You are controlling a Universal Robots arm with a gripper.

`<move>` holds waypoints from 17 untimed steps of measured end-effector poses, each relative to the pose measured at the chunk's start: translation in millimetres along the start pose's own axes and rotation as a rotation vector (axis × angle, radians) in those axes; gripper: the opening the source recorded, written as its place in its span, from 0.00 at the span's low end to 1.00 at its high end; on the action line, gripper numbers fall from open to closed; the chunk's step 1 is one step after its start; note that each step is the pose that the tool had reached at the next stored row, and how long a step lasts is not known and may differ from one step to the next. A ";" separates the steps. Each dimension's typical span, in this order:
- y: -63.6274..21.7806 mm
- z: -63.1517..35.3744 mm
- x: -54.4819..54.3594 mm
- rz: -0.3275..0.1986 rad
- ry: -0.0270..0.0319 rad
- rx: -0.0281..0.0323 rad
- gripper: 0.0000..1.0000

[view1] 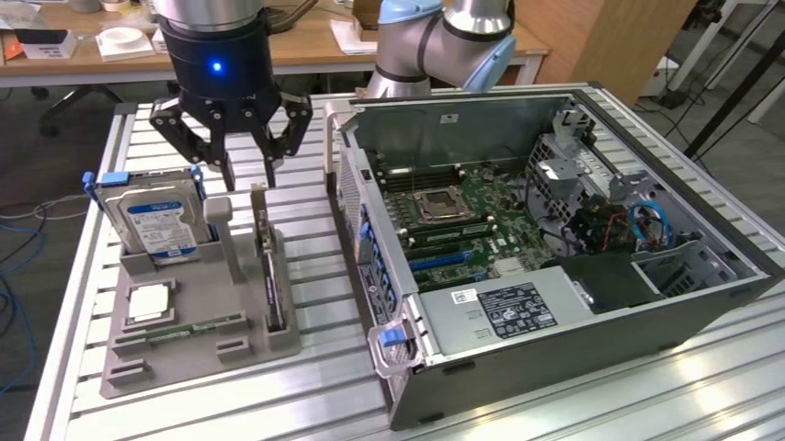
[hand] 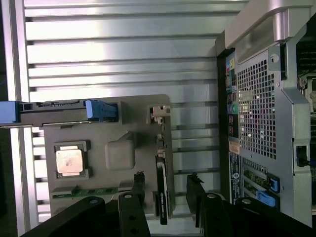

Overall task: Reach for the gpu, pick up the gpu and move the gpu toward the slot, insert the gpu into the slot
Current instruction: 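Pick up the gpu and move the gpu toward the slot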

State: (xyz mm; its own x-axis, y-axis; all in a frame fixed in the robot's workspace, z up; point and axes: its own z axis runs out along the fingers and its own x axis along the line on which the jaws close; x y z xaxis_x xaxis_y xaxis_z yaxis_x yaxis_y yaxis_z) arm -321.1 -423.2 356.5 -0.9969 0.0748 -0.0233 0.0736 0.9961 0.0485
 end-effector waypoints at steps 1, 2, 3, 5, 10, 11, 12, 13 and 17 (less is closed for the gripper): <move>-0.4 0.2 -0.1 0.000 0.0000 0.0001 0.47; -0.9 0.5 -0.1 0.000 0.0001 0.0001 0.47; -1.2 0.8 -0.1 0.000 0.0000 0.0001 0.47; -1.8 1.3 -0.1 0.000 0.0000 0.0000 0.47; -4.1 2.8 -0.3 0.000 0.0001 0.0001 0.47; -4.8 3.2 -0.3 0.000 0.0001 0.0002 0.47; -5.5 3.5 -0.3 0.000 0.0002 0.0003 0.47; -6.3 4.0 -0.4 0.000 0.0001 0.0002 0.47; -9.5 5.7 -0.6 0.000 0.0001 0.0001 0.47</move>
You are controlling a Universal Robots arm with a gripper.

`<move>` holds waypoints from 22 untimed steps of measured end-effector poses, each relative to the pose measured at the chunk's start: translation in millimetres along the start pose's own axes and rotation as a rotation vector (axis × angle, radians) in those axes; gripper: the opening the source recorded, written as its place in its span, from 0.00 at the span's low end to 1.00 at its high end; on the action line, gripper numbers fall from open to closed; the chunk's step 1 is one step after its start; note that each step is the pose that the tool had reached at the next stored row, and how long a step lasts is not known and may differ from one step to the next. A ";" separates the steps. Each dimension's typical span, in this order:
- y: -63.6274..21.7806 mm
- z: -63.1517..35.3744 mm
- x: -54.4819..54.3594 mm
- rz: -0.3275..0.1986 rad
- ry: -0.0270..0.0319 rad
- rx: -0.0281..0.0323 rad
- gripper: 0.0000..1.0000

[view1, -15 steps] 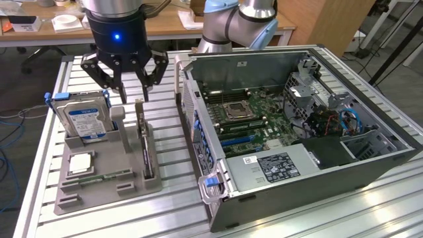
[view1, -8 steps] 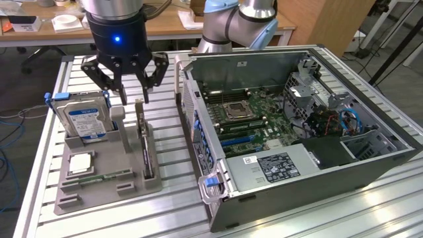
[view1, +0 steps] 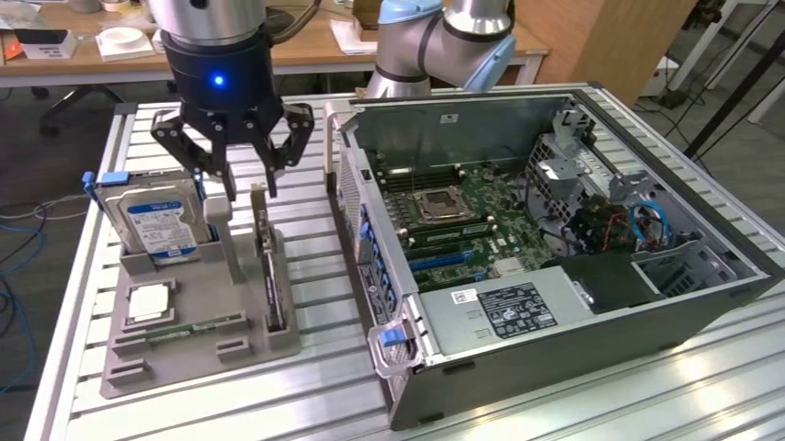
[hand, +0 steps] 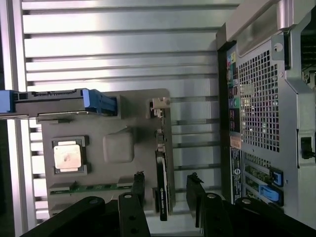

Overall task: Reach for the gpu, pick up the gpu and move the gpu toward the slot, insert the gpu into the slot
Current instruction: 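Pick up the gpu and move the gpu toward the slot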

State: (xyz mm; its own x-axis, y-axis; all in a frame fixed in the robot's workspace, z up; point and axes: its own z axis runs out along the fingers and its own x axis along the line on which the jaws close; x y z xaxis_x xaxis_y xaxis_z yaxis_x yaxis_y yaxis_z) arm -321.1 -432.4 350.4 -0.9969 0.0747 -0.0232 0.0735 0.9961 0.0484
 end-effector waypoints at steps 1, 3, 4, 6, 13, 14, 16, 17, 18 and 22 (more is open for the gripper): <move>-1.0 0.4 0.0 0.000 0.0001 0.0000 0.47; -2.2 1.5 -0.1 0.000 -0.0001 -0.0001 0.47; -2.4 1.9 0.1 0.000 0.0000 0.0000 0.47; -3.0 3.1 -0.1 0.000 0.0000 0.0001 0.47; -4.5 7.4 0.0 -0.001 0.0000 0.0001 0.47; -4.8 8.0 0.0 -0.002 0.0000 0.0001 0.47; -5.4 9.0 0.0 -0.004 0.0003 0.0002 0.47; -5.9 9.5 -0.1 -0.006 0.0004 0.0001 0.47; -6.3 10.0 -0.1 -0.007 0.0004 0.0000 0.47; -7.6 12.2 -0.1 -0.010 0.0004 -0.0002 0.47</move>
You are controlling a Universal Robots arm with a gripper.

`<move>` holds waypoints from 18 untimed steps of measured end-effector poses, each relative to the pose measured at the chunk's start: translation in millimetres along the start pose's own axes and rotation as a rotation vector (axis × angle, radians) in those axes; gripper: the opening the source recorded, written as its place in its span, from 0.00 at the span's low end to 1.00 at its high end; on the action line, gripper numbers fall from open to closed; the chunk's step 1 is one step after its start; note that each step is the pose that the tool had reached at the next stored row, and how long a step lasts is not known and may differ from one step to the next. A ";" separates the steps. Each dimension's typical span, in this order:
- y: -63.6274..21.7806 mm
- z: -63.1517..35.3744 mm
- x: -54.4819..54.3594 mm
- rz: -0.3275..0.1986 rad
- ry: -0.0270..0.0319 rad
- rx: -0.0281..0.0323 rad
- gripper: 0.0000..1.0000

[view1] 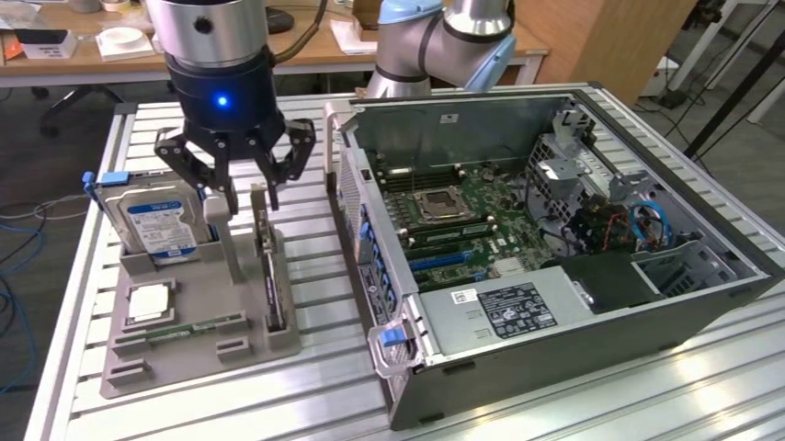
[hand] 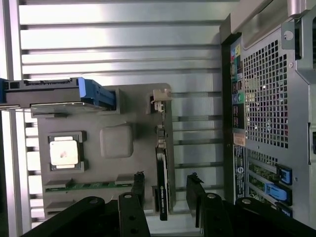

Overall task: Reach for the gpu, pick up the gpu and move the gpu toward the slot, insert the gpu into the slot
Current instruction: 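Pick up the gpu and move the gpu toward the slot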

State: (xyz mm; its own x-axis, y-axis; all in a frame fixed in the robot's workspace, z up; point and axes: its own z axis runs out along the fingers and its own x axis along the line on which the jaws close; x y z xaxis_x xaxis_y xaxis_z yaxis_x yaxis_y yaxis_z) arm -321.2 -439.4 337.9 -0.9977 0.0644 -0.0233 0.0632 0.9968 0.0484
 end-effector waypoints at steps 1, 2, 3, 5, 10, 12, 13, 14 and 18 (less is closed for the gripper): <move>-0.3 0.5 0.0 -0.001 0.0001 0.0000 0.47; -0.6 1.1 0.0 -0.002 0.0002 -0.0001 0.47; -0.9 1.6 0.0 -0.002 0.0002 -0.0001 0.47; -1.5 2.8 0.0 -0.004 0.0002 -0.0001 0.47; -2.6 5.6 0.0 -0.008 0.0003 -0.0002 0.47; -2.9 6.8 0.0 -0.009 0.0005 -0.0002 0.47; -3.1 7.4 0.0 -0.009 0.0005 -0.0002 0.47; -3.4 8.0 0.0 -0.010 0.0005 -0.0002 0.47; -4.0 10.2 0.0 -0.011 0.0006 -0.0002 0.47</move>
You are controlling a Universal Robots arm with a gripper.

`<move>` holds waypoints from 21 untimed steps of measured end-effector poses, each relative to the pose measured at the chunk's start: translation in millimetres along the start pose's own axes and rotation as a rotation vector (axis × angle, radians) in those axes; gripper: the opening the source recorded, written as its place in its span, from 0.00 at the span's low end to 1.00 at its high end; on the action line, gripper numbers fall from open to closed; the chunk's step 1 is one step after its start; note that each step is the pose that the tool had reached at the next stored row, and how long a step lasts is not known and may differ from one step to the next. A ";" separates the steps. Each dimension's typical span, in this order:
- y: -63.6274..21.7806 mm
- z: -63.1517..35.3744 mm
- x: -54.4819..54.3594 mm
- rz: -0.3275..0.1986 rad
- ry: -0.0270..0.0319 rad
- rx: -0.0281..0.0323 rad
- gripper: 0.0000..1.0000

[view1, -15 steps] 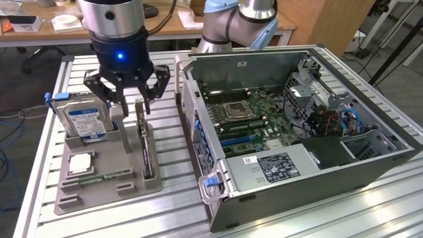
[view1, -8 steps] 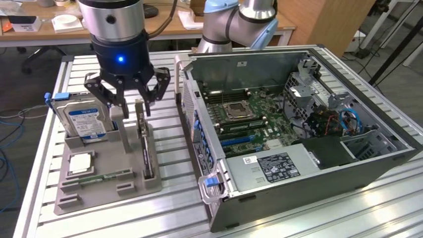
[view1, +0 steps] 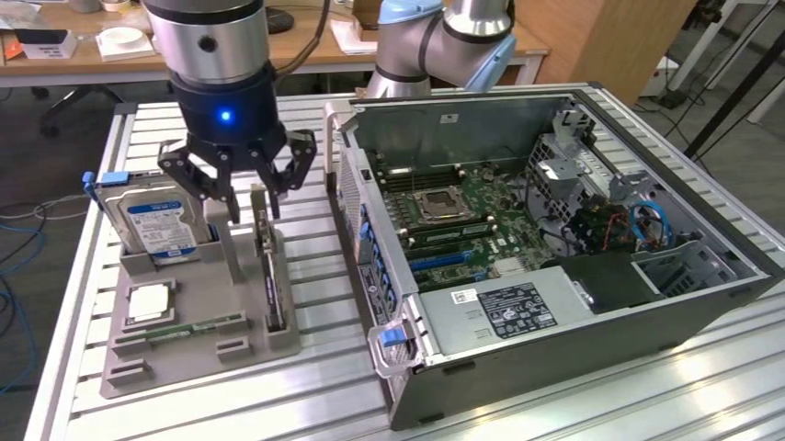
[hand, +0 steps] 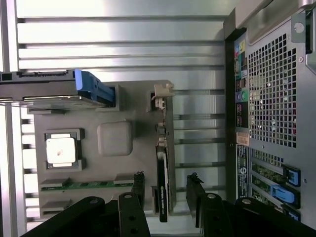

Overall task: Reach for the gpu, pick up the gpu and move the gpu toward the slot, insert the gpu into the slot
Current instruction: 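Pick up the gpu and move the gpu toward the slot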

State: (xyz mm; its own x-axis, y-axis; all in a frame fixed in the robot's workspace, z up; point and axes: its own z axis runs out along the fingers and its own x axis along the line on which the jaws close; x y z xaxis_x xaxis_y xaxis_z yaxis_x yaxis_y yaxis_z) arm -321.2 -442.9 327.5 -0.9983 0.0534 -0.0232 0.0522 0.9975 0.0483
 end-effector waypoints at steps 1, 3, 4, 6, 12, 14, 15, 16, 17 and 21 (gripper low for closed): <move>-0.2 0.6 0.0 0.000 0.0001 0.0000 0.47; -0.5 1.6 0.0 -0.001 0.0001 0.0000 0.47; -0.6 2.3 0.0 -0.002 0.0000 -0.0001 0.47; -0.8 3.8 0.1 -0.003 0.0001 -0.0001 0.47; -1.1 10.0 0.2 -0.005 0.0003 -0.0001 0.47; -1.2 12.1 0.2 -0.006 0.0003 -0.0001 0.47; -1.3 13.1 0.3 -0.006 0.0003 -0.0001 0.47; -1.3 14.1 0.3 -0.007 0.0003 -0.0002 0.47; -1.4 15.0 0.3 -0.007 0.0003 -0.0002 0.47; -2.5 17.8 0.3 -0.010 0.0006 -0.0001 0.47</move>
State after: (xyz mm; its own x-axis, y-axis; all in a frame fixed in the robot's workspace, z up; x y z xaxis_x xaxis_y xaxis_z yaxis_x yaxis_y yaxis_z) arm -321.2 -444.6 309.6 -0.9988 0.0436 -0.0231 0.0424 0.9979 0.0482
